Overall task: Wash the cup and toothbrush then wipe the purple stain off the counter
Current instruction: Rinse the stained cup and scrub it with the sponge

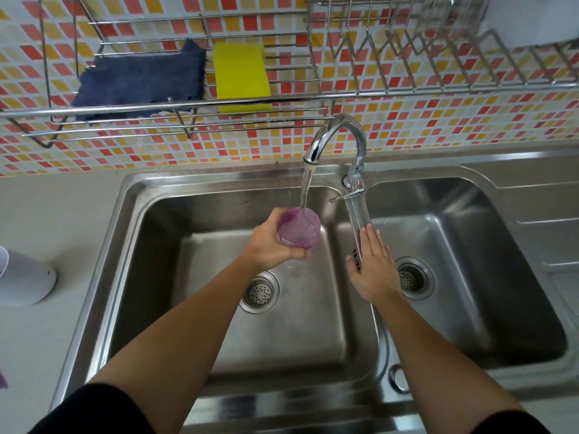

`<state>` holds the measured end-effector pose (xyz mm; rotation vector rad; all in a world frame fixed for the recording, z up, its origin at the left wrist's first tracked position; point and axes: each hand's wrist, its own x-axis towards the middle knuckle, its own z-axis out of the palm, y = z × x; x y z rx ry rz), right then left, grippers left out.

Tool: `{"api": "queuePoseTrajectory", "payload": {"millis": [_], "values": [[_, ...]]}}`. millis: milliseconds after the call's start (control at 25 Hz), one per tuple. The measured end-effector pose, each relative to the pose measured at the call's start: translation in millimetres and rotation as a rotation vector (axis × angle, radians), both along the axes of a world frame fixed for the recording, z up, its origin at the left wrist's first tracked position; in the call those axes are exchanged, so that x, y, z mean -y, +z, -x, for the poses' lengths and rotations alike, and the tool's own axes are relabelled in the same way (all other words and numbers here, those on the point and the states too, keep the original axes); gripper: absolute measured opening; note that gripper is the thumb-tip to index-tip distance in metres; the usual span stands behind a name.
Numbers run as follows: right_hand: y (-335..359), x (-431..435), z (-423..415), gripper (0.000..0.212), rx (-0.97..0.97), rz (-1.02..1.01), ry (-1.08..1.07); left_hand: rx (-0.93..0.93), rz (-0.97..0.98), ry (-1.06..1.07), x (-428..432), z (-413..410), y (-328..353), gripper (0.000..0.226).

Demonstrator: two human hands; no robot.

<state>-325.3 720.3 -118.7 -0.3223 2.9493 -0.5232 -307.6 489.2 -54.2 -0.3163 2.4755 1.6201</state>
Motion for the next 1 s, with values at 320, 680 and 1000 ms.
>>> {"api": "queuePoseTrajectory", "payload": {"millis": [320, 680, 1000], "values": [[36.9, 21.0, 58.7, 0.049, -0.214, 0.263, -0.026, 0.041, 0.04, -0.105, 9.5, 1.1, 3.7, 0.084], [59.1, 33.4, 99.1, 0.046, -0.05, -0.096, 0.269, 0.041, 0.077, -0.164, 15.8, 2.0, 1.7, 0.082], [62.8, 55.0, 109.0, 0.035, -0.007, -0.249, 0.225, 0.042, 0.095, -0.148, 20.2, 2.5, 2.5, 0.082]]}}
